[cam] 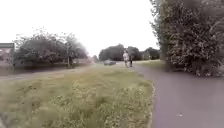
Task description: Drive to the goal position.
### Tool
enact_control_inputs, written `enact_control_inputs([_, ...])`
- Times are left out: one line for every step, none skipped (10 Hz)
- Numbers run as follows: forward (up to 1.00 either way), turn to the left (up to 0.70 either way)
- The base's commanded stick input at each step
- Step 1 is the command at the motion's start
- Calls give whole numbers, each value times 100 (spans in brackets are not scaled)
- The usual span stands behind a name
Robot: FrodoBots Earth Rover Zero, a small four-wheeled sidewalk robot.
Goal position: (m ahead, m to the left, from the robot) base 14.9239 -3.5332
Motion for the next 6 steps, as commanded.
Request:
enact_control_inputs([100,0])
enact_control_inputs([100,0])
enact_control_inputs([100,0])
enact_control_inputs([100,0])
enact_control_inputs([100,0])
enact_control_inputs([100,2])
